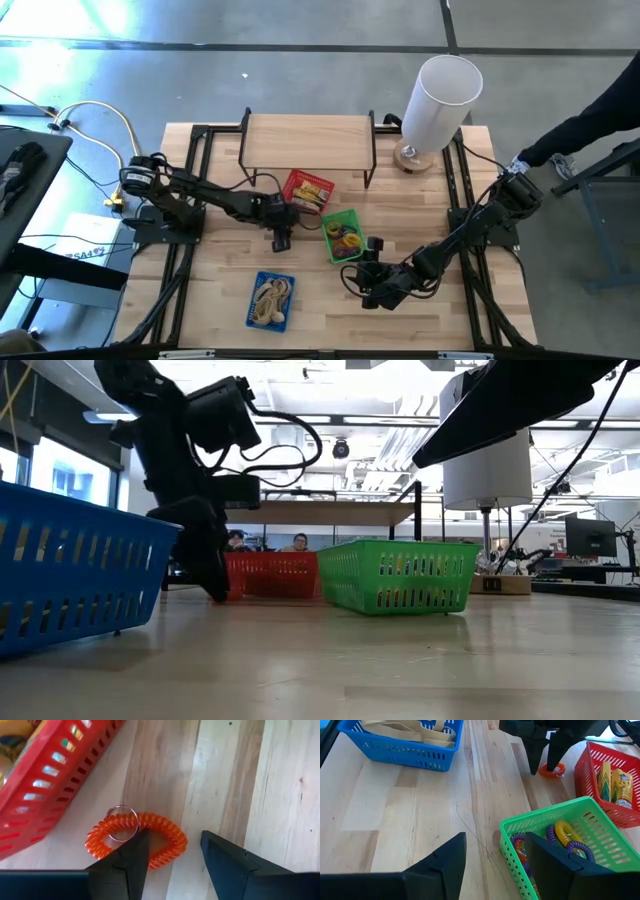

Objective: Pick & Place Office Desk Supplies
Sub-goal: Put the orange spring keychain into the green bin

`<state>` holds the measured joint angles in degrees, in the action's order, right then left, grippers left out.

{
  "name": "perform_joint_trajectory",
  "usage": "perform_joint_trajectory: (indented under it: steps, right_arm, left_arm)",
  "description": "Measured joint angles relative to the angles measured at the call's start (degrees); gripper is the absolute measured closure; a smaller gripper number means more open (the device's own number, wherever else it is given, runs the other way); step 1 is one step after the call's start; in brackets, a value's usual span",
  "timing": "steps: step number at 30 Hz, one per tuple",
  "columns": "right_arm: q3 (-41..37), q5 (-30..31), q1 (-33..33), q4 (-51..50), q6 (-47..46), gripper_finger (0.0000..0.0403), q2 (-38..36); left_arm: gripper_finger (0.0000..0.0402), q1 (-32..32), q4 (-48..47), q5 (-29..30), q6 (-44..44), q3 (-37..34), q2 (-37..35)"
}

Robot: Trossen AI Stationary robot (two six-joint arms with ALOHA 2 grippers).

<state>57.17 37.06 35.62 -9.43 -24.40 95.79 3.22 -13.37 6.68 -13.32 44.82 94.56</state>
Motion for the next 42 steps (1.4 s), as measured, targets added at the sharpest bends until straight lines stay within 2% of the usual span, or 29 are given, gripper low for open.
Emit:
perform_joint_trajectory:
  steps: [6,11,13,20,25,31,35,39,42]
  right_arm:
    - [0.00,0.00,0.00,0.11,0.00,0.0213,0.00]
    - [0.00,0.00,0.00,0.33,0.02,0.0213,0.00]
    - [0.00,-0.01,0.00,0.69,0.20,0.0213,0.00]
    - [0.00,-0.35,0.00,1.82,0.22,0.0213,0.02]
    - [0.00,-1.33,-0.11,3.79,0.69,0.0213,0.00]
    - [0.00,-1.51,-0.11,5.26,0.72,0.0213,0.02]
    - [0.00,-1.46,-0.11,7.65,3.07,0.0213,0.01]
    - [0.00,-0.94,-0.20,11.58,7.05,0.0213,0.02]
    - [0.00,-0.88,-0.78,15.45,10.28,0.0213,0.02]
  left_arm:
    - [0.0289,-0.26,-2.17,-1.37,-0.19,0.19,4.50]
    - [0.0368,2.43,-2.08,1.66,1.27,0.24,5.62]
    - [0.0388,3.61,-2.18,3.07,1.27,0.21,5.52]
    - [0.0398,8.41,-3.04,3.43,-1.34,-0.09,1.59]
    - [0.0399,10.71,-5.24,0.85,-1.79,0.09,-6.43]
    - [0.0400,14.09,-2.21,1.84,-1.82,1.96,-17.77]
    - [0.0400,17.86,6.86,-0.11,-2.07,2.36,-22.25]
    - [0.0400,21.78,16.41,-3.75,-0.47,2.23,-22.18]
    - [0.0400,23.82,21.91,-4.37,1.15,2.27,-22.33]
